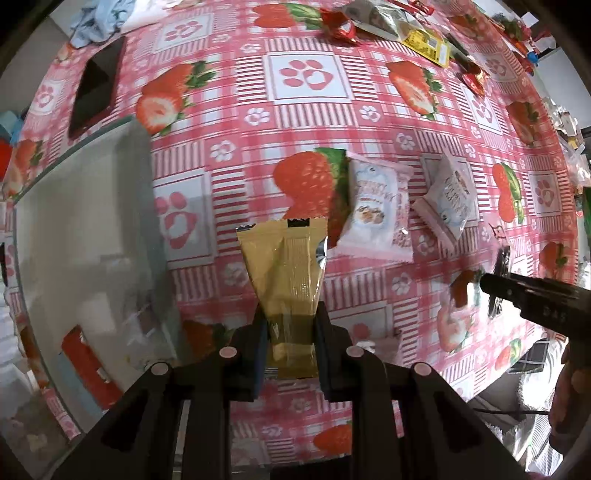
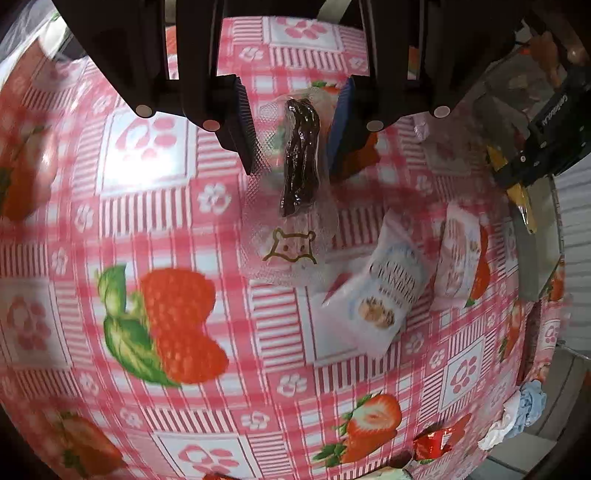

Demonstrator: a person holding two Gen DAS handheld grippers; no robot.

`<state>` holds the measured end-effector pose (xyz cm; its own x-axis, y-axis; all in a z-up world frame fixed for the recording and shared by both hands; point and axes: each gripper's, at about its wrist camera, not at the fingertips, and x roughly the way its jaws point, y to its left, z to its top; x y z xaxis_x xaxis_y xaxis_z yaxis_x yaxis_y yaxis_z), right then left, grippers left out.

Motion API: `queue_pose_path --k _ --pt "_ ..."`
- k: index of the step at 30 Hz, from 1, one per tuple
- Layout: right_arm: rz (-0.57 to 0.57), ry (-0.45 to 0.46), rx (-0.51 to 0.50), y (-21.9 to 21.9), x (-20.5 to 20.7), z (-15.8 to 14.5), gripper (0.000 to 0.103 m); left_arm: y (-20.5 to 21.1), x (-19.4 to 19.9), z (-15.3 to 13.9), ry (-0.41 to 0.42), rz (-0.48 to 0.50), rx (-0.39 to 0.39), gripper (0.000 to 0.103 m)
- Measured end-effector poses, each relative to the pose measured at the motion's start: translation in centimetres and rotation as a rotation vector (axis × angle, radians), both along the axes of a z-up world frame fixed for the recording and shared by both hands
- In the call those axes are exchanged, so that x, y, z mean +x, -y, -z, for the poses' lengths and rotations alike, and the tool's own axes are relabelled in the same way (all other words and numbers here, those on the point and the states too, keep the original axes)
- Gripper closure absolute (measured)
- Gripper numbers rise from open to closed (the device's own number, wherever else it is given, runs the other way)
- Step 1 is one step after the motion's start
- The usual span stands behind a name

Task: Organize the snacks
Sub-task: 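Carry the gold packet and chocolate treat into the white tray and release them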

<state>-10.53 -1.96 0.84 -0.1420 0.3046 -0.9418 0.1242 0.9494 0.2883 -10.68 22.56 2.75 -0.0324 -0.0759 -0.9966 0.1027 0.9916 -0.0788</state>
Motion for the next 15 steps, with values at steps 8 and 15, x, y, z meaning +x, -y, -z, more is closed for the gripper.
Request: queue_pose_path --k 8,15 --pt "-0.033 0.027 0.021 -4.8 -0.6 -2.4 0.064 -2.5 -1.1 -2.0 0.046 -0.033 0.024 0.078" --pt "-0.119 0.061 0.033 -8.5 2.5 -1.4 0.064 -5.9 -1.6 -4.1 0.087 -0.092 0.049 0.078"
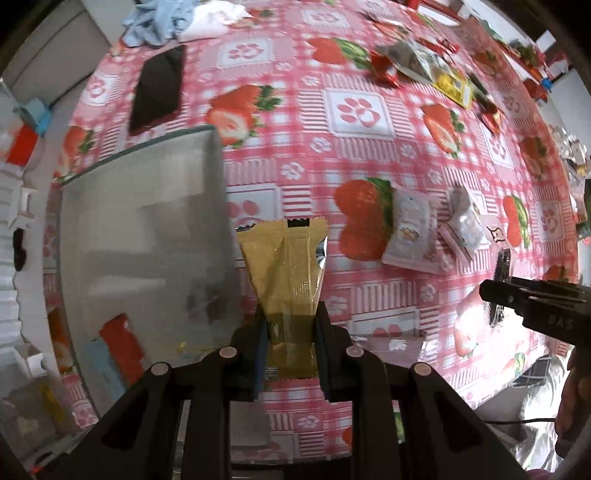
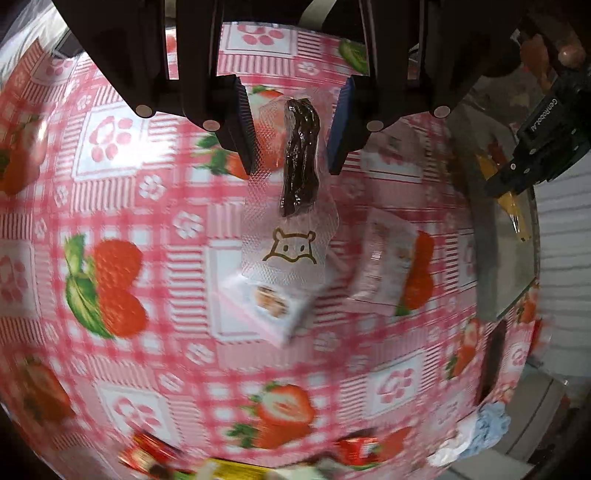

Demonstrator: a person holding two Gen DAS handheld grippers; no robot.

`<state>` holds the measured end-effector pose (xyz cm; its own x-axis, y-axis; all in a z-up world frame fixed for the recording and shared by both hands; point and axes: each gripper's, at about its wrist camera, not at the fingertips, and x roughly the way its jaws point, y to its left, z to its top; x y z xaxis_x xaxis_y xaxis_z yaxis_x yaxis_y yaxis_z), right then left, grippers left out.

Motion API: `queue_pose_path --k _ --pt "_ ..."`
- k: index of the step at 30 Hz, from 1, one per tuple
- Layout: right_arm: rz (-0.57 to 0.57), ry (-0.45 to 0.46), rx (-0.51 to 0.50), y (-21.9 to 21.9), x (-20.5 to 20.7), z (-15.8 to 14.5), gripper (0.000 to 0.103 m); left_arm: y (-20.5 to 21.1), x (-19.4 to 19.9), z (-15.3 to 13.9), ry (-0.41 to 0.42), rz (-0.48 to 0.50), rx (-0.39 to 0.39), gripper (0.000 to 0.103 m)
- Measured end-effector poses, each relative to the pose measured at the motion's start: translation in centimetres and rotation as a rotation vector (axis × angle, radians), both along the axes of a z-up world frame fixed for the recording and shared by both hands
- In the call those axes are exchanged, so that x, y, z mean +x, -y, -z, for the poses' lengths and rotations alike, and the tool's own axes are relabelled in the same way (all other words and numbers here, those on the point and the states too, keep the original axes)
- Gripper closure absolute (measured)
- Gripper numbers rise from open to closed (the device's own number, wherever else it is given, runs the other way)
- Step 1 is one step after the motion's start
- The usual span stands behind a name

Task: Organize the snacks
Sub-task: 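Carry the gold packet and chocolate treat into the white tray and release them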

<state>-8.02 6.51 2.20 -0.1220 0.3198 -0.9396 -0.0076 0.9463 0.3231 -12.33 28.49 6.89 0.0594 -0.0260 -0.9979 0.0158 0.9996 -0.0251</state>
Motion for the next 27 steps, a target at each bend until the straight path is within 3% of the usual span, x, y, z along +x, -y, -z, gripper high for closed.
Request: queue_pose_path --k 17,27 --pt "-0.304 0.068 0.045 -16.2 1.7 -2.8 0.064 -9.1 -2.7 0.3 0.029 -0.234 0.042 0.078" --pt "-0.434 0.089 0.057 -22.1 1.4 -4.2 0.064 -12.2 -3.9 1.5 0.005 -0.305 0.035 0.078"
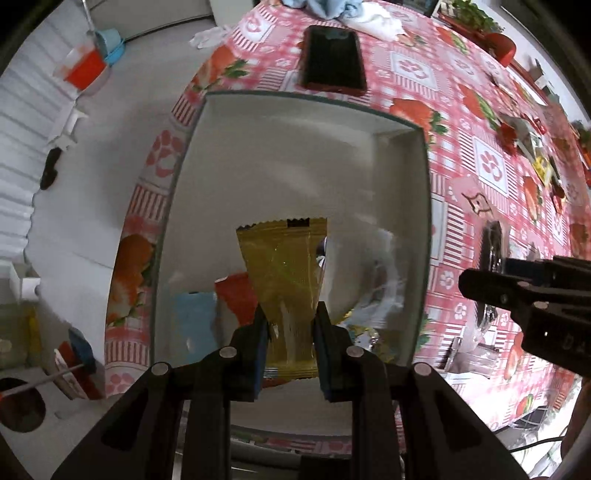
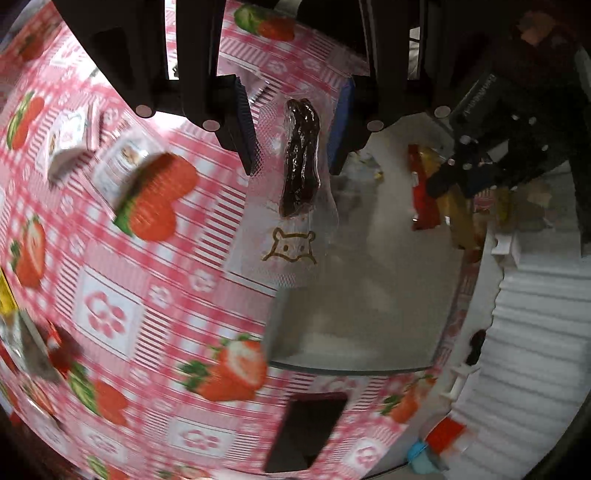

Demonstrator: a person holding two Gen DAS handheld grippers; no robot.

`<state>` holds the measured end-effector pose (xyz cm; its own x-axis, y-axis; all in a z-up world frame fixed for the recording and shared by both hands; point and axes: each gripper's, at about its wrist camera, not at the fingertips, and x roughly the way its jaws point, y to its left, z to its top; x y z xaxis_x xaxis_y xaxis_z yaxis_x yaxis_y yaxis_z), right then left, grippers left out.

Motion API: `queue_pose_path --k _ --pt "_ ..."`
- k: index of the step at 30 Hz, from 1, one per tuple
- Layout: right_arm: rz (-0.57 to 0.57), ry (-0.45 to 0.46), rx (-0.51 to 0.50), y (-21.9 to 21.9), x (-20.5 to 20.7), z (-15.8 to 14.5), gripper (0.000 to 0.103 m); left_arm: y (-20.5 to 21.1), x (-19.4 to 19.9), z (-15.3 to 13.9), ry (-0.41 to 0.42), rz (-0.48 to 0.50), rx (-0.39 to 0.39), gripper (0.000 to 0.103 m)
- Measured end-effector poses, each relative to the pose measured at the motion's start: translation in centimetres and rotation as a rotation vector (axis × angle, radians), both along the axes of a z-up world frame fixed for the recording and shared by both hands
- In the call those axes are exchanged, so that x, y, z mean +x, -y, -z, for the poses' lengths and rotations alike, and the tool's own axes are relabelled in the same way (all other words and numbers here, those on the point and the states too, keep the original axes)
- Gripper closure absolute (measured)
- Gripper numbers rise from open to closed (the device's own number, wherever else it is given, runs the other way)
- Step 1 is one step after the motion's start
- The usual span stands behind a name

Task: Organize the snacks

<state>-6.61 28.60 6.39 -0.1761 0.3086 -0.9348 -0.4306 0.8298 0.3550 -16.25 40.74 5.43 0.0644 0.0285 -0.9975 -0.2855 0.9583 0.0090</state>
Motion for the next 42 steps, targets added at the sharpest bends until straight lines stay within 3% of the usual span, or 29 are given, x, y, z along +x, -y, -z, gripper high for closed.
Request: queue_pose_path --k 23,25,27,28,29,30,31,38,39,41,42 --pt "-0.116 -0.038 -0.007 -7.4 0.0 2.3 0.061 -2.2 -1.6 1.7 -0.042 -0.049 -0.014 0.077" --pt "-0.129 -0.034 -0.017 -7.6 -0.1 2.3 0.061 -2.2 -1.7 1.8 -0.046 -0.05 -0.02 0.072" --pt "-0.136 -0.031 -0.023 -7.8 -0.2 2.4 0.06 -2.2 -1.7 1.8 -0.047 -0.054 -0.018 0.047" --pt "-0.137 -0.029 -0.025 -7.9 -0.2 2.3 0.056 -2.2 -1.8 1.7 -0.043 -0.056 -0.006 0.04" --pt "-0.139 -0.019 -0.03 -8.0 -0.2 2.2 0.042 -2.1 -1.8 1.6 -0.036 -0.057 0.003 0.032" --pt "-0.139 -0.006 -0.034 -8.0 -0.3 2.1 0.027 -2.1 -1.8 1.4 -0.03 -0.056 0.007 0.03" --pt "-0.14 0.014 -0.039 -8.0 -0.3 1.8 0.022 -2.1 -1.8 1.3 -0.024 -0.052 0.008 0.03" --pt "-0.133 0.108 -0.079 -6.2 -0.2 -0.1 0.022 -1.9 -1.3 0.5 -0.015 -0.046 0.012 0.026" --pt "-0.128 0.126 -0.082 -6.0 -0.3 -0.6 0.019 -1.8 -1.2 0.3 -0.011 -0.043 0.011 0.026" --pt "-0.107 0.168 -0.081 -4.9 -0.1 -1.9 0.0 -1.4 -0.7 -0.1 -0.005 -0.034 0.012 0.025" --pt "-0.096 0.185 -0.076 -4.4 0.0 -2.4 0.0 -1.2 -0.6 -0.4 0.0 -0.028 0.013 0.025"
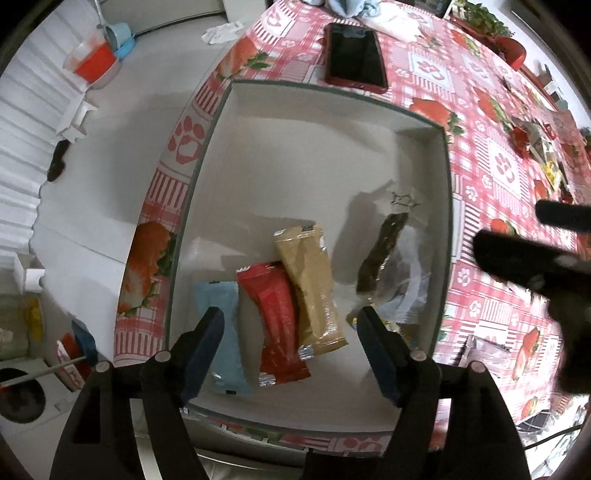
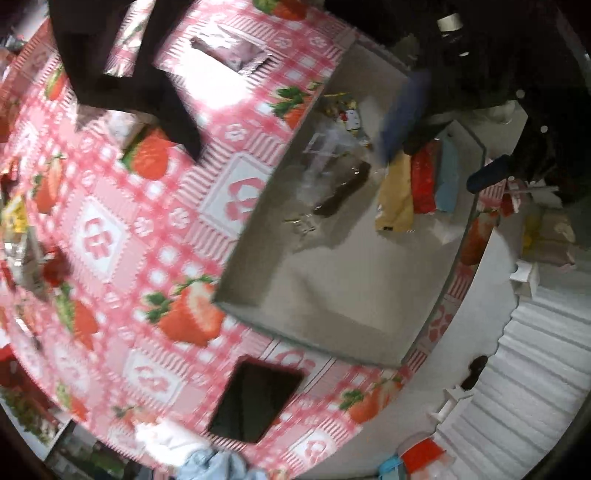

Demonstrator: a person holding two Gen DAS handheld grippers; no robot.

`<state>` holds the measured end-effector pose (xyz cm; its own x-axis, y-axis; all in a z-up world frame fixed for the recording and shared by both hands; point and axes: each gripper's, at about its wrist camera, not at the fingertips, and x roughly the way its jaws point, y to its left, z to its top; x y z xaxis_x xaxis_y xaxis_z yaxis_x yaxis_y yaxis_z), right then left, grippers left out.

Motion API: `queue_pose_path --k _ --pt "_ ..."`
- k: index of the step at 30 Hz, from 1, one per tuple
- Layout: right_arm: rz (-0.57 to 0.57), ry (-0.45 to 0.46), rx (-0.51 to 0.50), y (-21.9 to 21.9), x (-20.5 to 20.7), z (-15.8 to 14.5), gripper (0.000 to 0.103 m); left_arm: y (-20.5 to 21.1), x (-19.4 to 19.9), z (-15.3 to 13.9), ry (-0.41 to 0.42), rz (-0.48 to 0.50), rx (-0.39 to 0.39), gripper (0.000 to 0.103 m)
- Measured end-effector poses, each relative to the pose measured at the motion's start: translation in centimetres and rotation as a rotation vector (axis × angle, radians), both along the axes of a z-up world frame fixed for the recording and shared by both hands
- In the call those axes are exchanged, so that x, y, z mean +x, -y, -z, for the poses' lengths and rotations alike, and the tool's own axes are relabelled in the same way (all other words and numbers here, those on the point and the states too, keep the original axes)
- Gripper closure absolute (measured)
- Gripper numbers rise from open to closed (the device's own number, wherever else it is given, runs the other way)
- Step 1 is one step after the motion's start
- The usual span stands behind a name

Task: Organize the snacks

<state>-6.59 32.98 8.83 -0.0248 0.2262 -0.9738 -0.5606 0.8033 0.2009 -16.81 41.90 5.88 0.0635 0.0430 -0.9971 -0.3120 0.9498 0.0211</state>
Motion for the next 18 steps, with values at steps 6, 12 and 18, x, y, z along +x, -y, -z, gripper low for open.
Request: queue_pose_path --k 6,12,18 --pt "0.063 0.1 0.028 3.8 1.0 -4.3 0.0 0.8 1.0 -1.6 0.03 0.025 0.002 0.025" --pt "0.179 0.215 0.104 7.9 1.7 -9.8 0.0 3.0 2.2 -3.3 0.061 0.069 0.008 0.025" --pt "0.258 0.335 0.126 11.2 2.1 -13.8 0.0 5.6 3.3 -5.0 0.089 0.138 0.028 0.025"
